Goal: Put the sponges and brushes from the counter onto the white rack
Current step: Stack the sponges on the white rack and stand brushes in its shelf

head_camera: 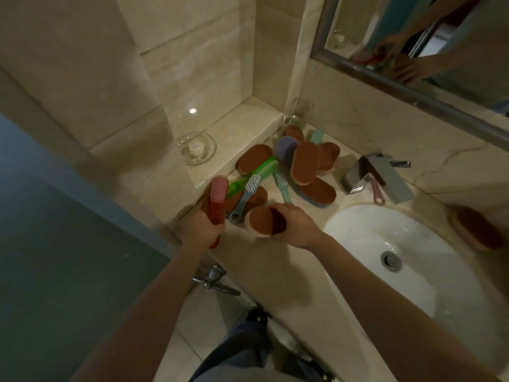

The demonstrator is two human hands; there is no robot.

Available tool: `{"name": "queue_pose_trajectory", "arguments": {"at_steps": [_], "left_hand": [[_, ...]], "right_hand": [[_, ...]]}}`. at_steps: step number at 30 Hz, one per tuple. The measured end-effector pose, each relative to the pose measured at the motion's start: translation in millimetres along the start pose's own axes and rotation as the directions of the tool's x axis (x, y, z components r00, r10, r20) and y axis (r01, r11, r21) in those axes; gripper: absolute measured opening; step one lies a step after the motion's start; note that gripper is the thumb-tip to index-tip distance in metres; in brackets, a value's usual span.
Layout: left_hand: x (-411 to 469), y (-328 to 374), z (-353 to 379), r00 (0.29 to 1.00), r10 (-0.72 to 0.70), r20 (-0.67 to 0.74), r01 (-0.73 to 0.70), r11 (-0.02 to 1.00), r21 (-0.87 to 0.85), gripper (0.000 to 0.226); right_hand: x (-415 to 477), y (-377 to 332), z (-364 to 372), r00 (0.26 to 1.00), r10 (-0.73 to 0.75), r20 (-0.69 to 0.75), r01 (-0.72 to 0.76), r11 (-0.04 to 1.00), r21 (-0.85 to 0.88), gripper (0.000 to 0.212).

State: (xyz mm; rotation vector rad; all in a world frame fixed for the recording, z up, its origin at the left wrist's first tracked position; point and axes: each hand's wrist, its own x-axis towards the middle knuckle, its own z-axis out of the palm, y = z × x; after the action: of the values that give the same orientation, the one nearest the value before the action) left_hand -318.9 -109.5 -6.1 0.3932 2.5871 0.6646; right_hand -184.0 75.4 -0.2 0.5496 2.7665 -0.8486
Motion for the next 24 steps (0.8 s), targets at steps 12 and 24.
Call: {"name": "queue_pose_trajectory", "arguments": {"at_steps": [12, 24], "left_hand": [[5.1, 18.3, -19.8, 0.999, 0.024, 0.046, -0.007, 0.945, -0.328, 0.026], [-36.1, 168.8, -10.4, 0.936, 0.352, -0.011, -0.292, 0.755, -0.587, 0.019]], "right_hand": [[-5.5, -0.2, -37.8, 0.950, 0.183, -0.254, -0.001, 0.812, 0.584, 0.066], [-74.6, 21.7, -107.2, 0.853, 0.411, -0.322, 0.128, 0.434, 0.892, 0.042]]}}
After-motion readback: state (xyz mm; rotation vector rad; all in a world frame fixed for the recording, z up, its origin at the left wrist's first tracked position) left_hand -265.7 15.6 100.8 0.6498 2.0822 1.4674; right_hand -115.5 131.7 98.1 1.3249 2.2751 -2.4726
